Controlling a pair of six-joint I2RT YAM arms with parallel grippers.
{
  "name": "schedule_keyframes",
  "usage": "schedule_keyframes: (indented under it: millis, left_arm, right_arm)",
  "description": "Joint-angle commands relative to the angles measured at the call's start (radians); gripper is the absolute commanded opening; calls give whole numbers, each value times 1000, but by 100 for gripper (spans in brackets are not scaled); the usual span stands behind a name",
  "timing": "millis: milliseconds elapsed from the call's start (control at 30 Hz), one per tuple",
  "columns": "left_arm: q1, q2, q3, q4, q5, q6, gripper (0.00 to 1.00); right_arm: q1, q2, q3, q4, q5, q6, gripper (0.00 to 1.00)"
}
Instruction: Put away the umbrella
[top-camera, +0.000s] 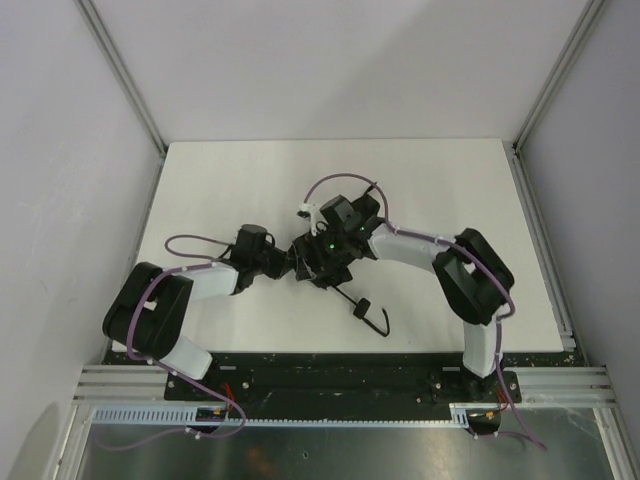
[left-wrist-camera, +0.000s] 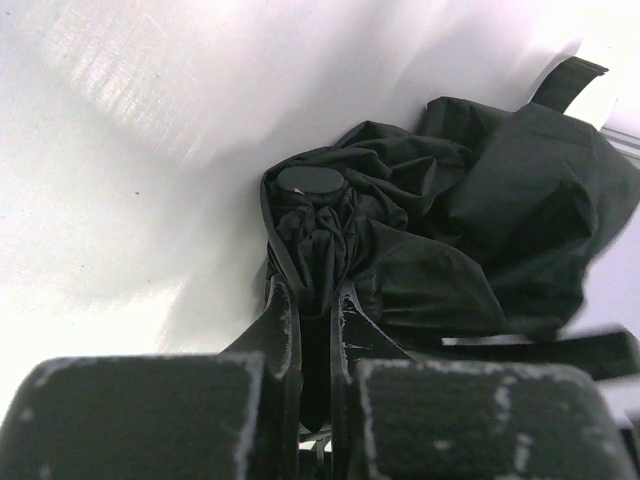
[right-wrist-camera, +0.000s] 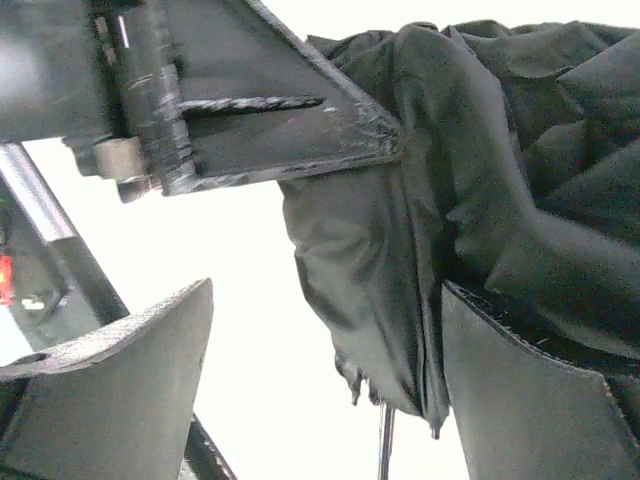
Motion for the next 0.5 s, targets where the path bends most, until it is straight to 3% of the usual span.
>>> schedule_keyframes:
  millis: [0, 133, 200, 467]
  left_arm:
    - [-10, 55, -25, -221, -124, 73, 0]
    - [-9, 44, -24, -225, -117, 71, 0]
    - [-8, 41, -23, -229, -117, 69, 0]
    - [-4, 60, -7, -238, -52, 50, 0]
  right_arm:
    - [119, -182, -43, -17, 422, -202, 92]
    - [240, -217, -148, 156, 778, -386, 91]
    - [288, -211, -203, 274, 885, -468, 90]
    - [346, -86, -290, 547, 983, -629, 84]
